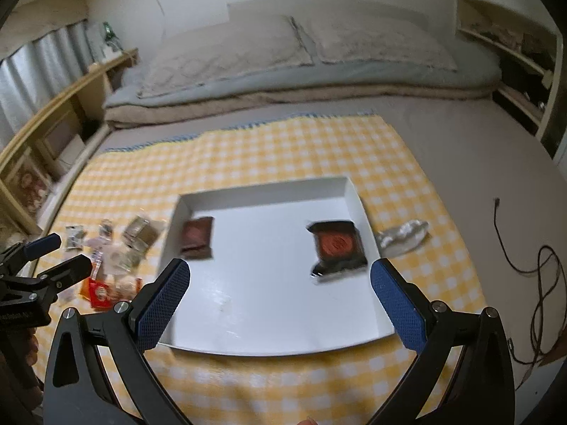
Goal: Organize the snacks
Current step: 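Withdraw both grippers from the tray back toward the remaining snacks, then grasp the red-and-clear bread bag with the right gripper and lift it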
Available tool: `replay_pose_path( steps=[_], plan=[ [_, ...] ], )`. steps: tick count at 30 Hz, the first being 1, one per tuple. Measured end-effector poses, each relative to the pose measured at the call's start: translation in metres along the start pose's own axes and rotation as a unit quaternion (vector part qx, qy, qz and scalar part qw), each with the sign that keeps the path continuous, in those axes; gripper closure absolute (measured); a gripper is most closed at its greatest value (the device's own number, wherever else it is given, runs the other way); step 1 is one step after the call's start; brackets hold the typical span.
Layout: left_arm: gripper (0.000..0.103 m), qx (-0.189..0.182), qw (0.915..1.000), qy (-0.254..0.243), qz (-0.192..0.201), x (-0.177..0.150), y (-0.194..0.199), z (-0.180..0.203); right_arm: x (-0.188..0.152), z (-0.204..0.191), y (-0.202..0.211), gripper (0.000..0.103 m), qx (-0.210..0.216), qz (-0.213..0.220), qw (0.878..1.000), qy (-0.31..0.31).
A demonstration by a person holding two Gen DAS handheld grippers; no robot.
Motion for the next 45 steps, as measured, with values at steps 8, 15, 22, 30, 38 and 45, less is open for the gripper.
replay_pose_path(
  steps=[8,15,22,30,38,45],
  plan=[
    [0.000,0.034,0.9985,0.031,0.029,-0.015,0.057,-0.060,0.010,-0.059,0.011,0.000,0.059,0.022,0.998,0.025],
    [0.000,0.067,0.9959,0.053,0.030,-0.030,0.080,-0.098,0.007,-0.116,-0.005,0.000,0.091,0.009,0.994,0.059],
    [0.000,0.098,0.9912,0.088,0.010,-0.039,0.083,-0.137,-0.002,-0.162,-0.035,0.000,0.112,-0.023,0.989,0.091],
    [0.000,0.118,0.9871,0.105,-0.025,-0.045,0.057,-0.170,-0.014,-0.193,-0.082,0.000,0.140,-0.095,0.982,0.085],
    [0.000,0.155,0.9746,0.117,-0.112,-0.063,-0.019,-0.199,-0.030,-0.213,-0.131,0.050,0.139,-0.150,0.972,0.113],
    [0.000,0.125,0.9662,0.163,-0.155,-0.075,-0.067,-0.233,-0.056,-0.223,-0.180,0.071,0.108,-0.198,0.963,0.148]
  ],
)
Point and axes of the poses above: each gripper's, at about its wrist camera, not at the fingertips, and y roughly against the way its jaws point, z to its right, x to its top, the point moved 7 cm from there along -y, roughly the way its jaws point, and after that the axes turned 3 degrees about x, right-handed, at the moved point
